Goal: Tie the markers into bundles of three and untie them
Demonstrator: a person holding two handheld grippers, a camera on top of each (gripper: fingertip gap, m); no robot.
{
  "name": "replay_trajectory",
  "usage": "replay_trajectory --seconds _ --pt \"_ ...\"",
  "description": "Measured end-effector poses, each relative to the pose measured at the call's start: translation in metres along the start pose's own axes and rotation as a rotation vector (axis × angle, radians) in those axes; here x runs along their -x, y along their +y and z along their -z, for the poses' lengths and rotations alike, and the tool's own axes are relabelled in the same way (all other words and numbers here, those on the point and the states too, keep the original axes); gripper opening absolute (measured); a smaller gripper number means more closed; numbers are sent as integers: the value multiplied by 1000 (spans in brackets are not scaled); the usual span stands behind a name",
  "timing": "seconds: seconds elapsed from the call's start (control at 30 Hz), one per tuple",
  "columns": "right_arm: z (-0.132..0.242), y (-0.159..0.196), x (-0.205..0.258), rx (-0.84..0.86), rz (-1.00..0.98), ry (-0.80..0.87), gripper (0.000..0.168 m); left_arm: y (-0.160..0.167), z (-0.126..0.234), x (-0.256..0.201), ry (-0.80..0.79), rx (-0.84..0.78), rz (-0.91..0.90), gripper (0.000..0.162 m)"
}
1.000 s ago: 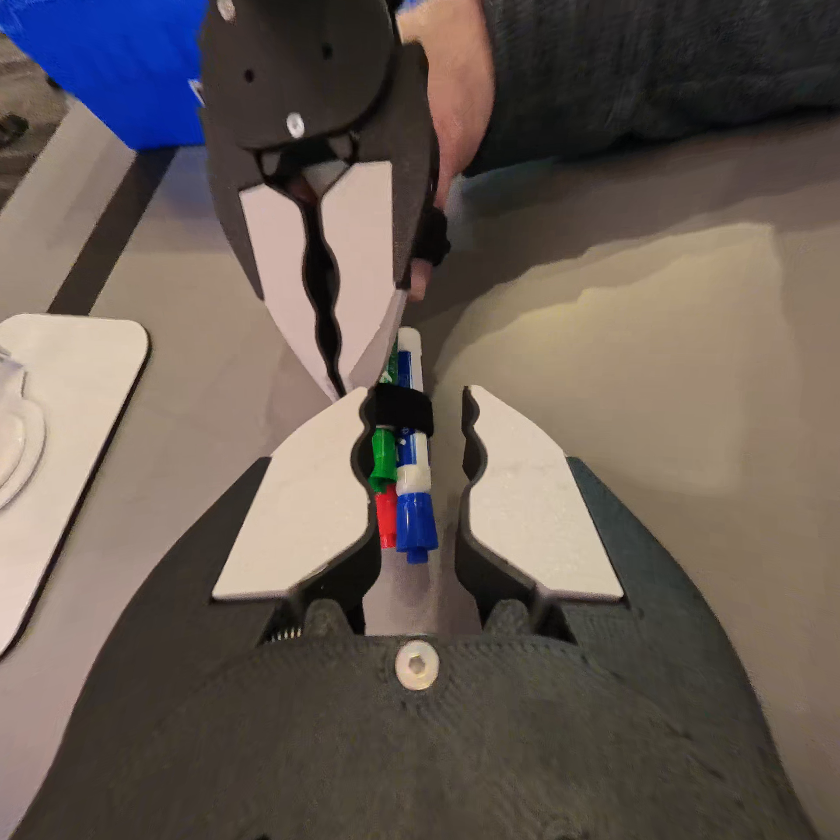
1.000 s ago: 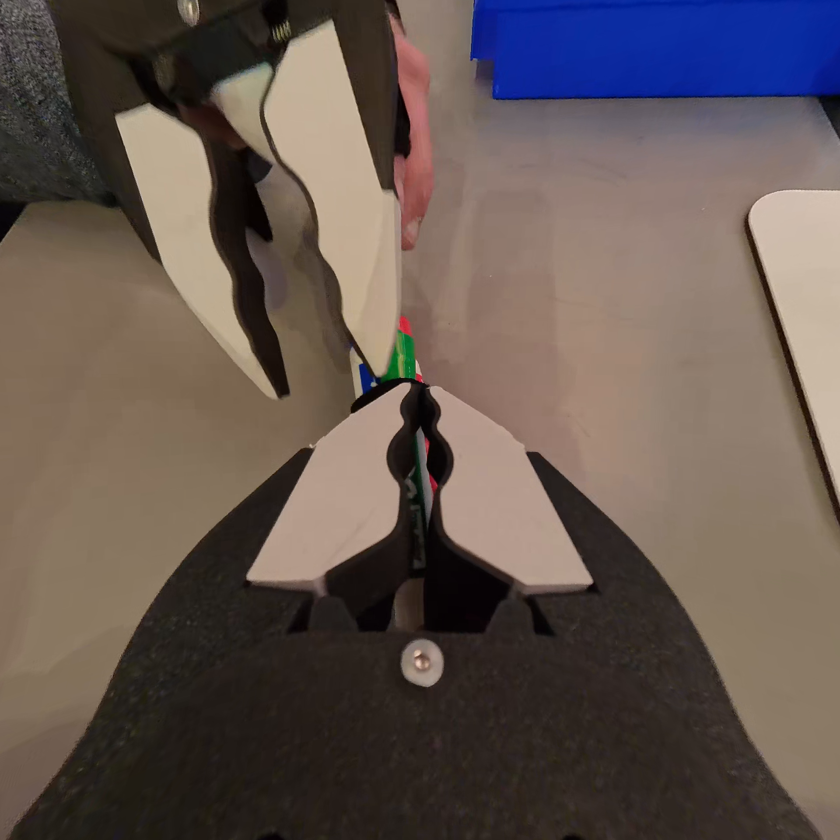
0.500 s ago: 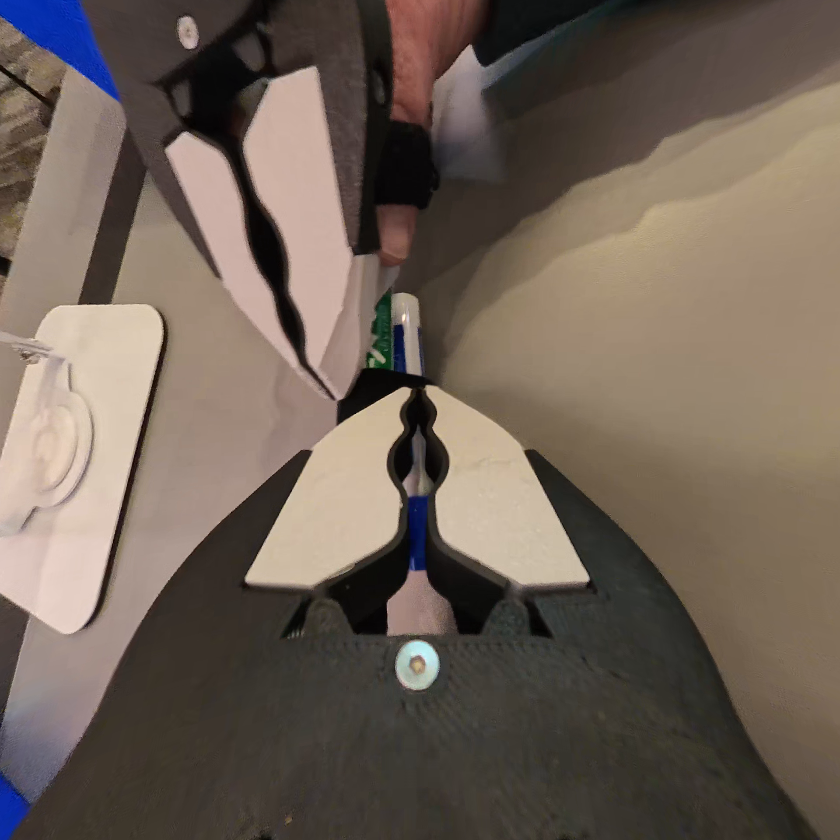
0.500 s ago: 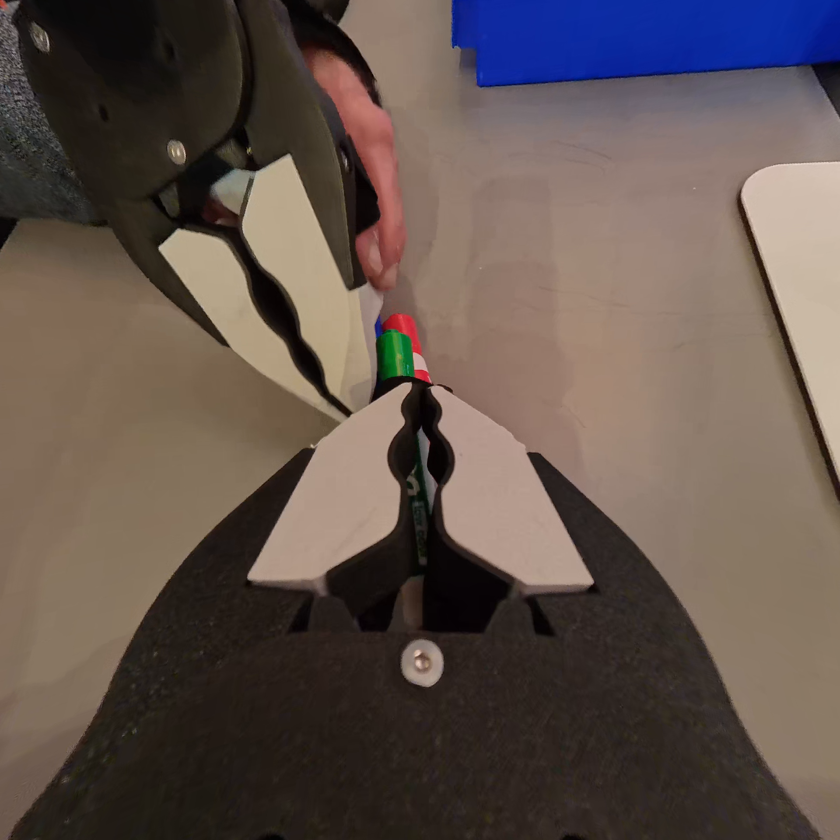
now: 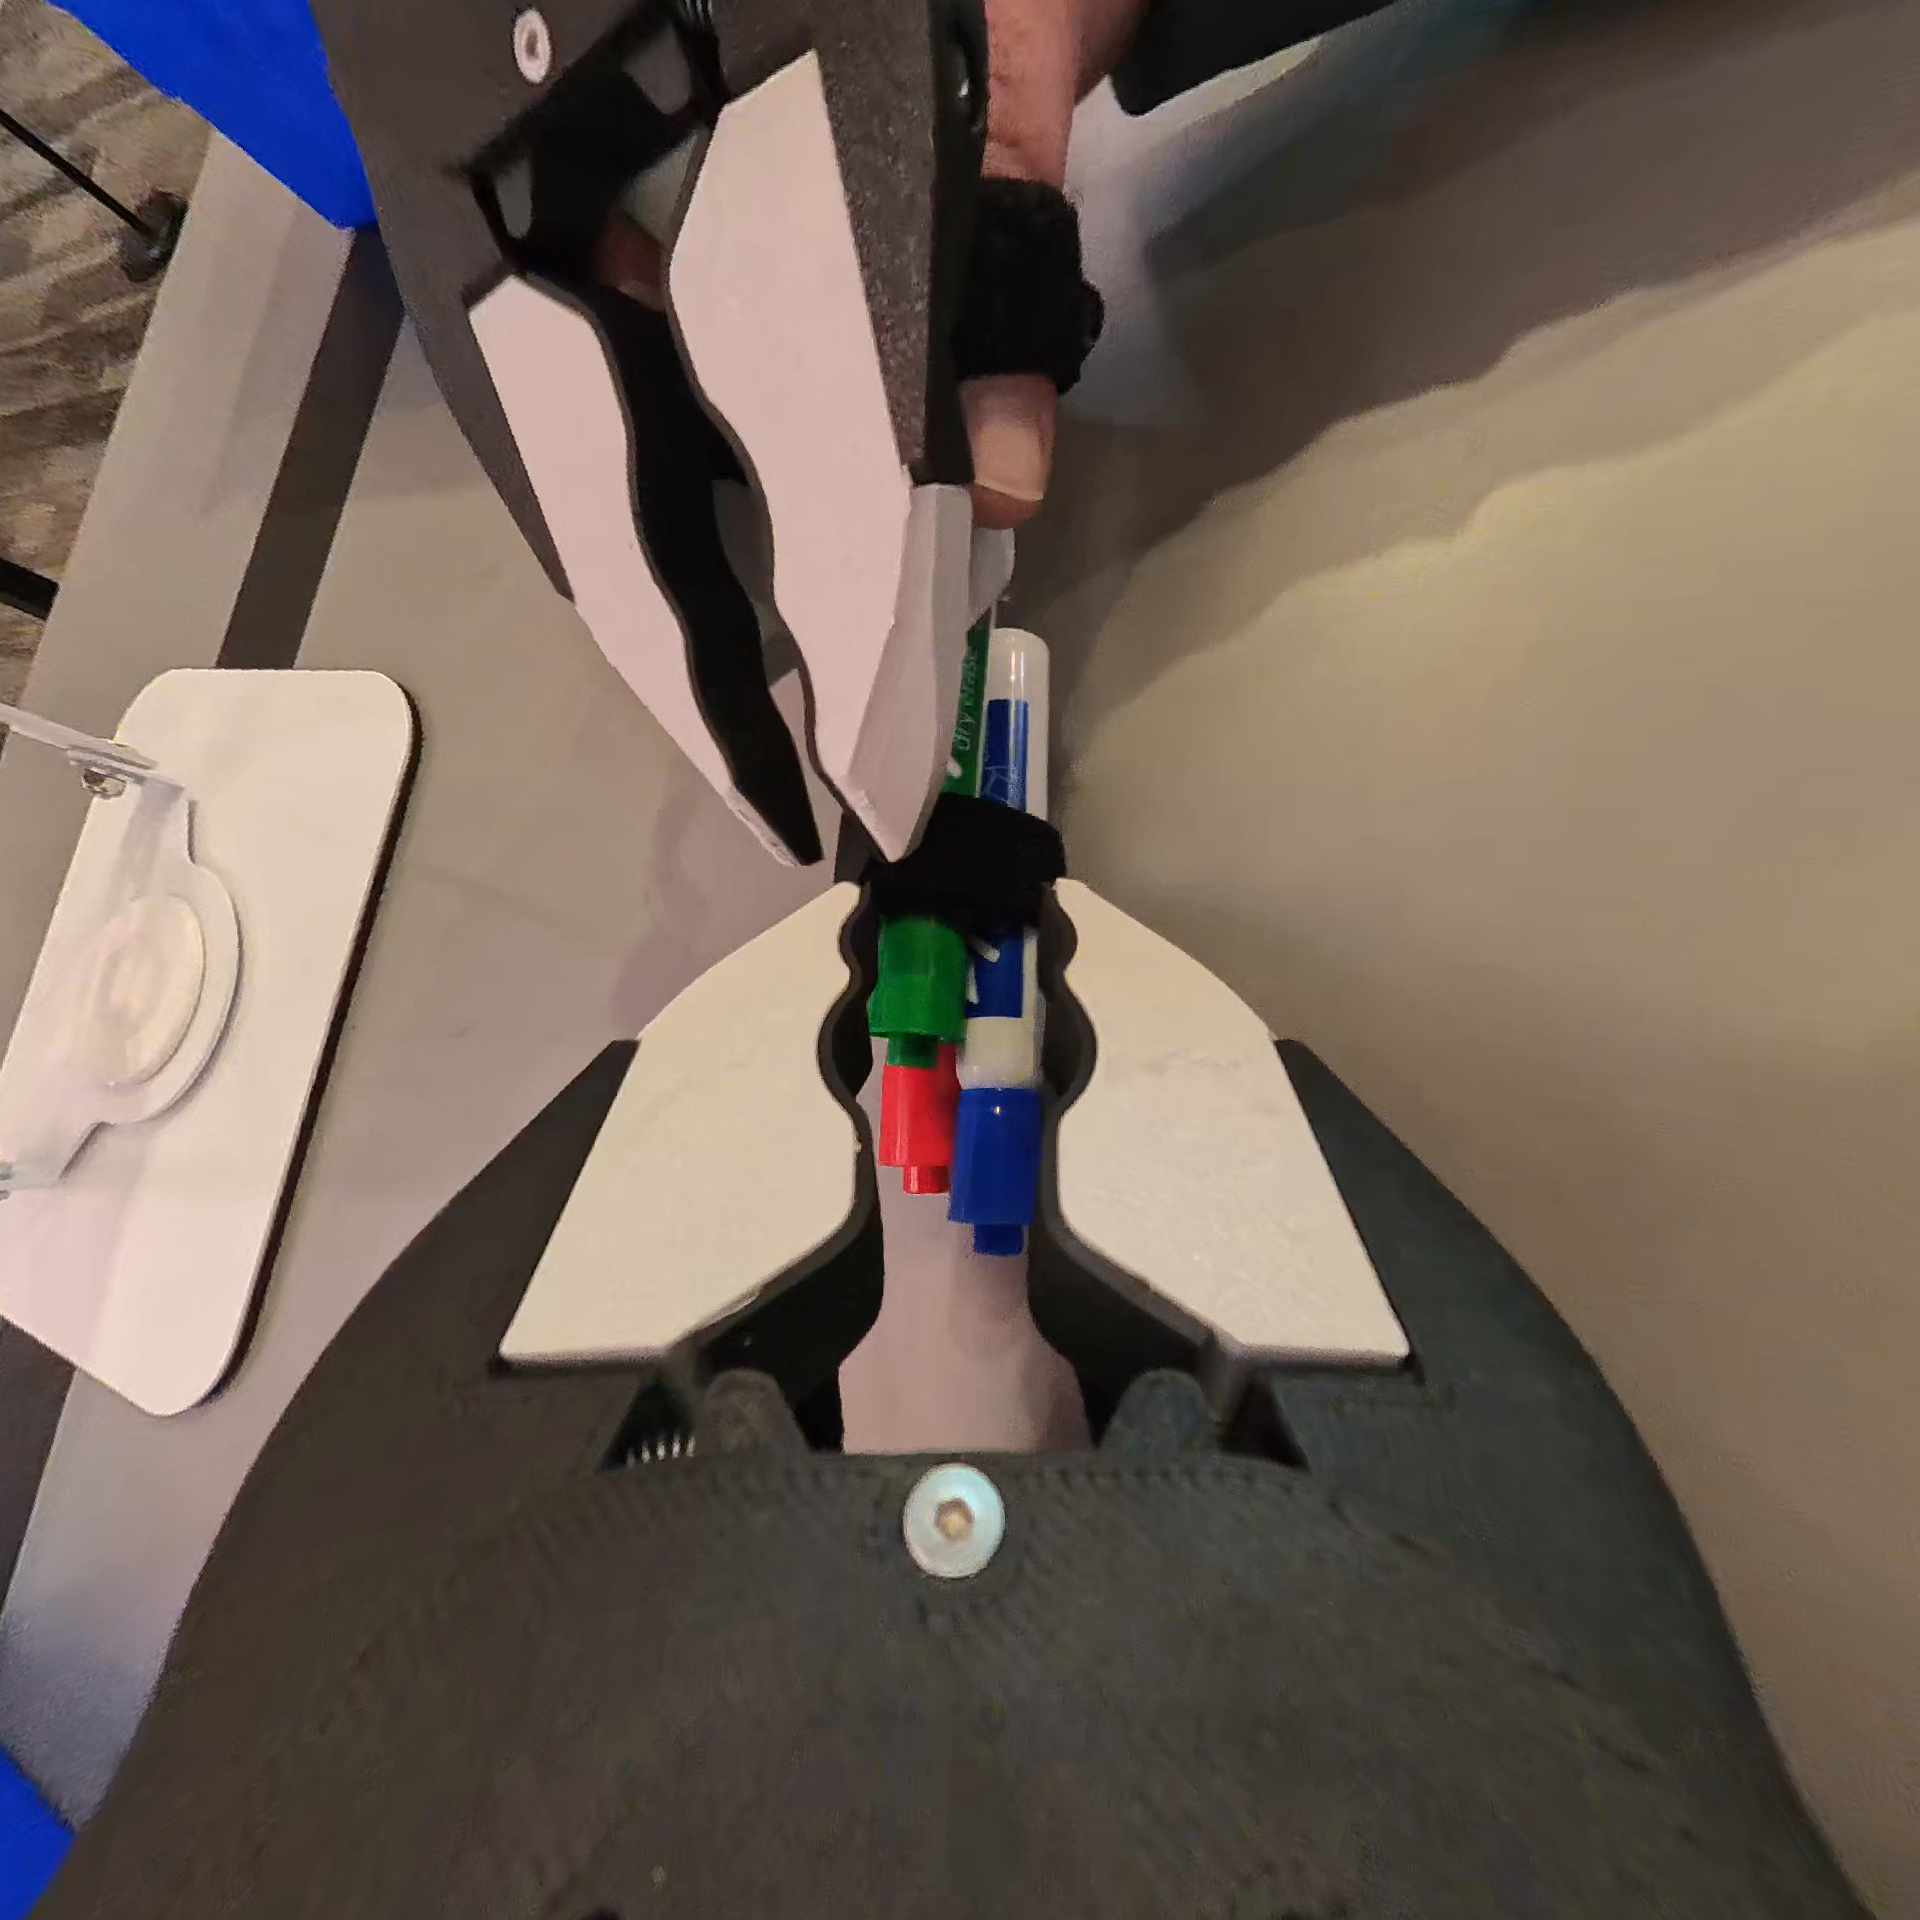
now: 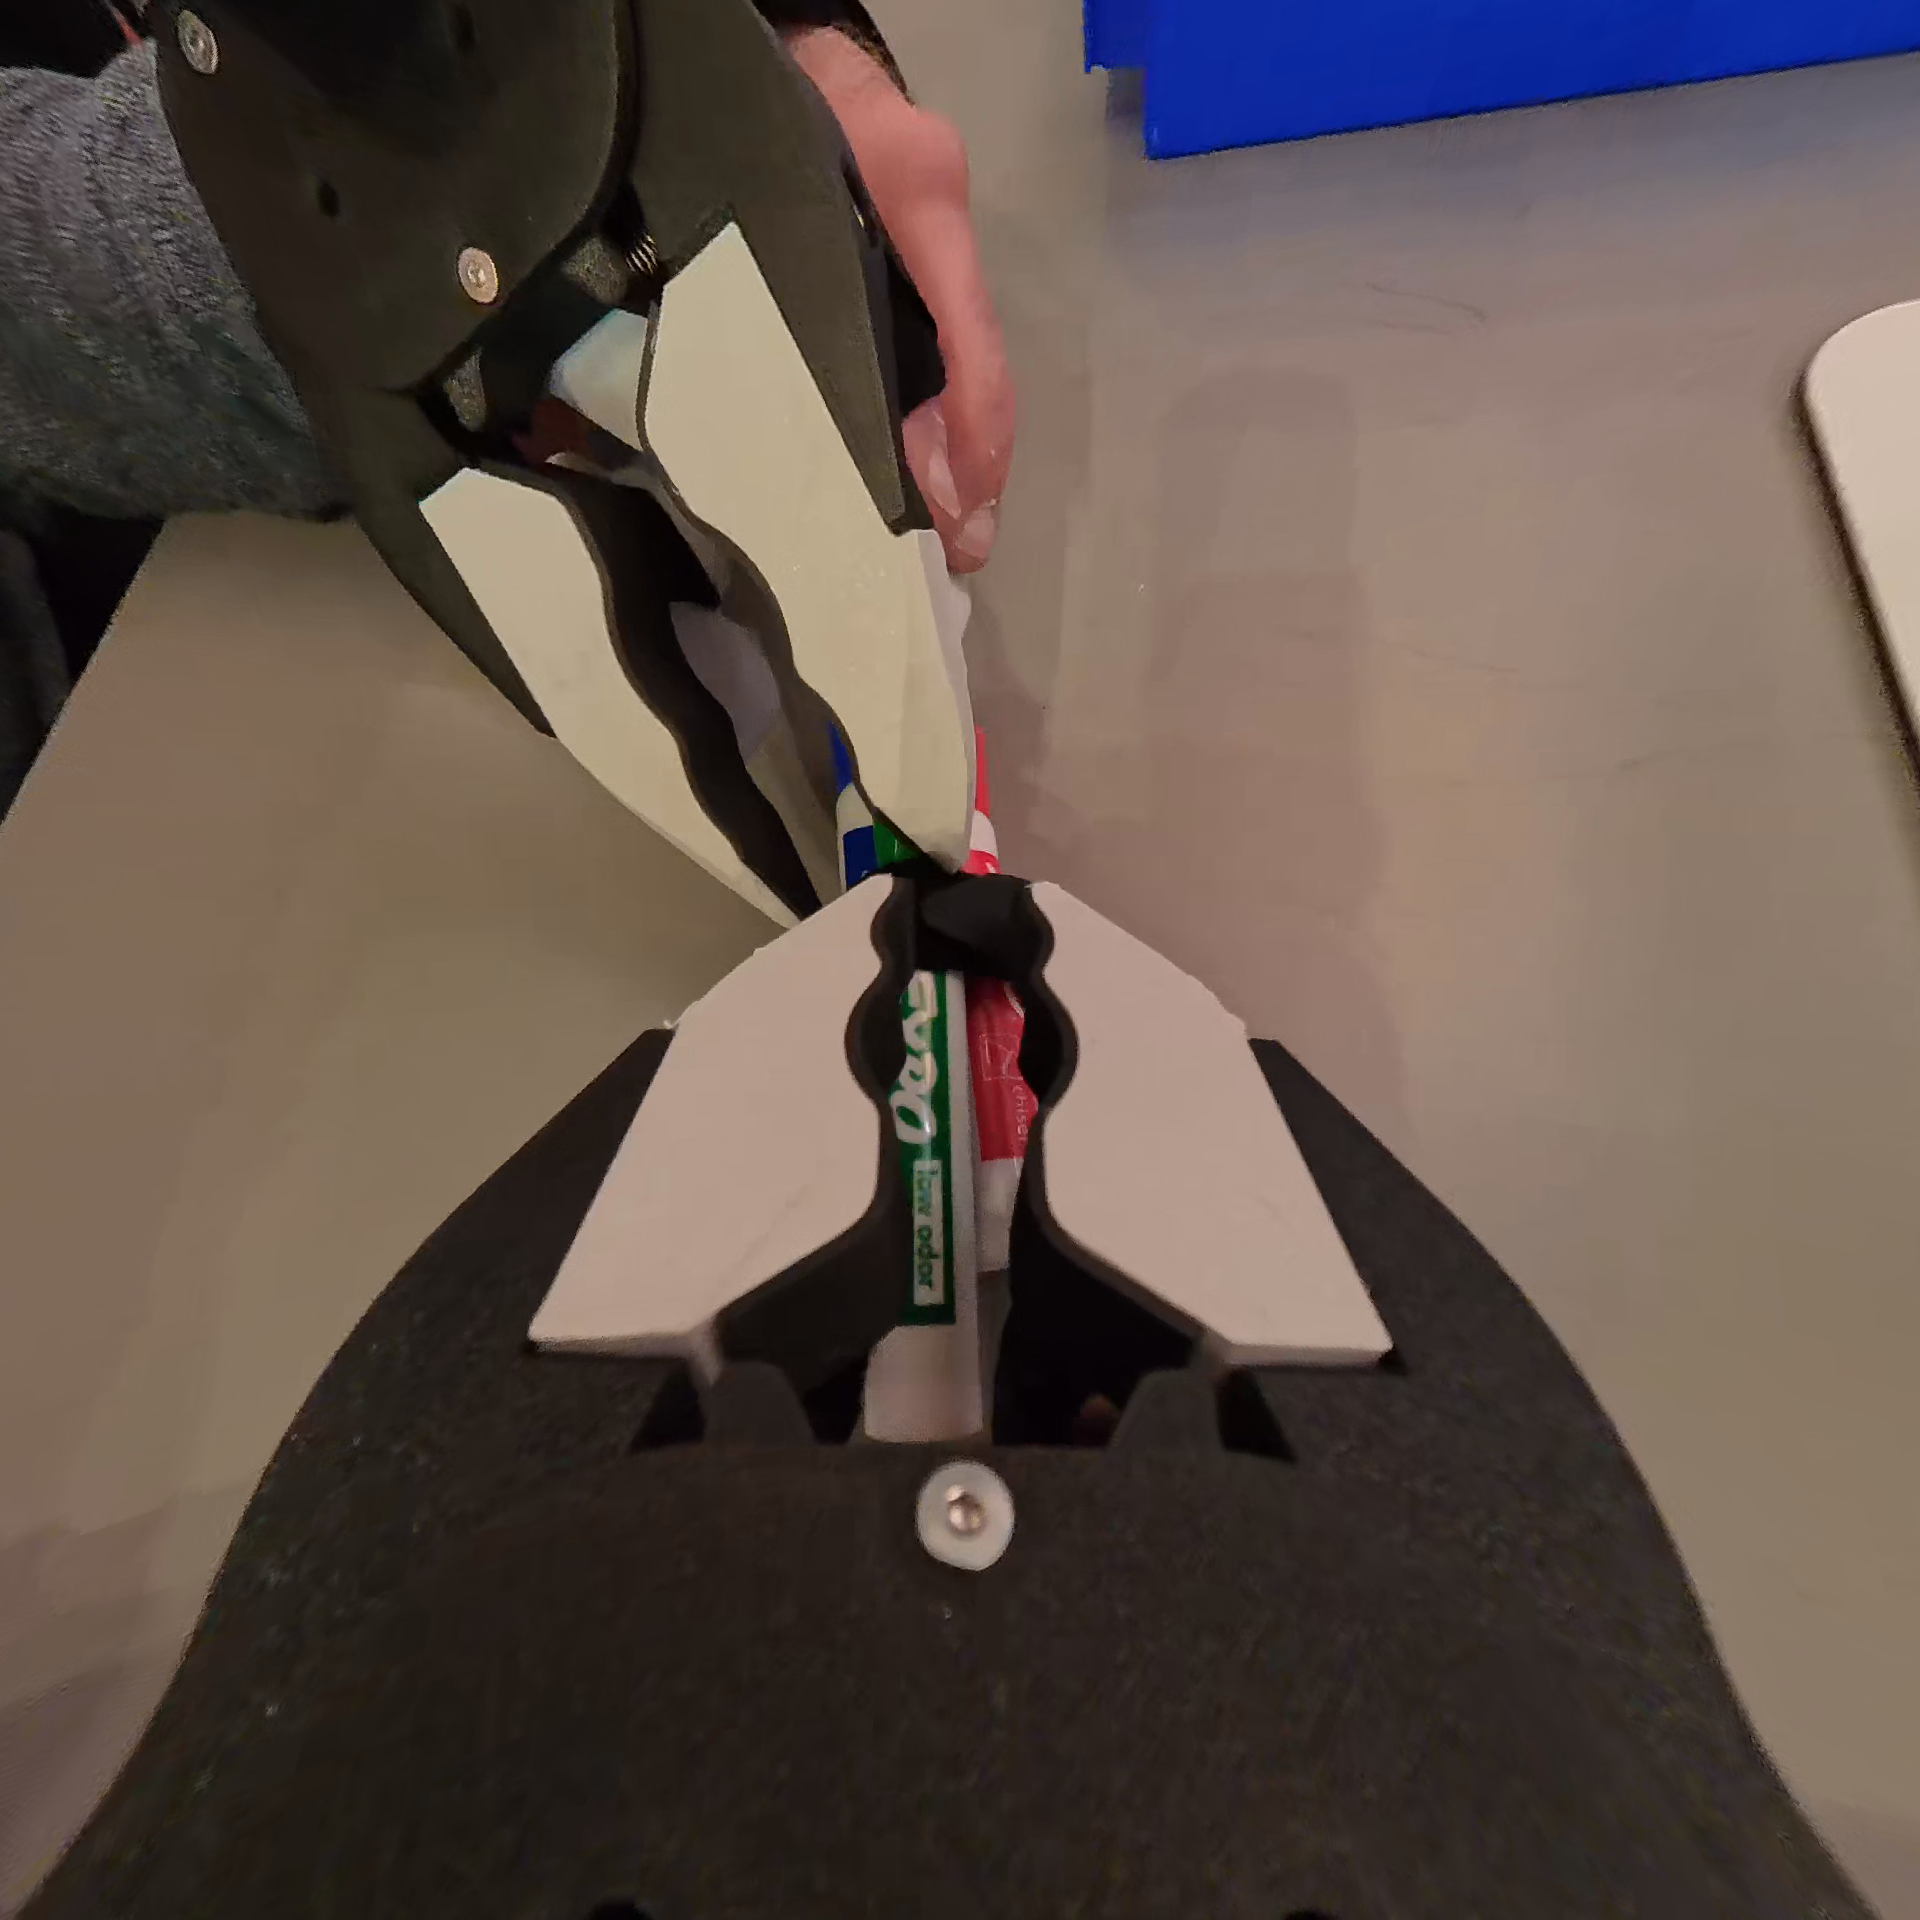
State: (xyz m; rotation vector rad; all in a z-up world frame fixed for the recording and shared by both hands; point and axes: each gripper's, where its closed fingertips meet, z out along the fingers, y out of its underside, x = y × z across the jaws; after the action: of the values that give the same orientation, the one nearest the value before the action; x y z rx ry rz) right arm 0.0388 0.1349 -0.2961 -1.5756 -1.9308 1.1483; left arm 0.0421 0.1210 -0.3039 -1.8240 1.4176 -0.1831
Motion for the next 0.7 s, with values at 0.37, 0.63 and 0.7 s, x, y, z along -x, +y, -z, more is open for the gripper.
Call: replay_trajectory --seconds 0.37,0.63,0.7 --pt "-1 1 -1 -24 -34 -91 0 4 -5 0 6 4 -7 30" --pt "-1 1 -3 -18 -50 -83 0 -1 -3 1 -11 -8 -32 28" --pt "-1 1 -3 -19 -61 -82 0 -1 -3 2 -21 -6 -43 25"
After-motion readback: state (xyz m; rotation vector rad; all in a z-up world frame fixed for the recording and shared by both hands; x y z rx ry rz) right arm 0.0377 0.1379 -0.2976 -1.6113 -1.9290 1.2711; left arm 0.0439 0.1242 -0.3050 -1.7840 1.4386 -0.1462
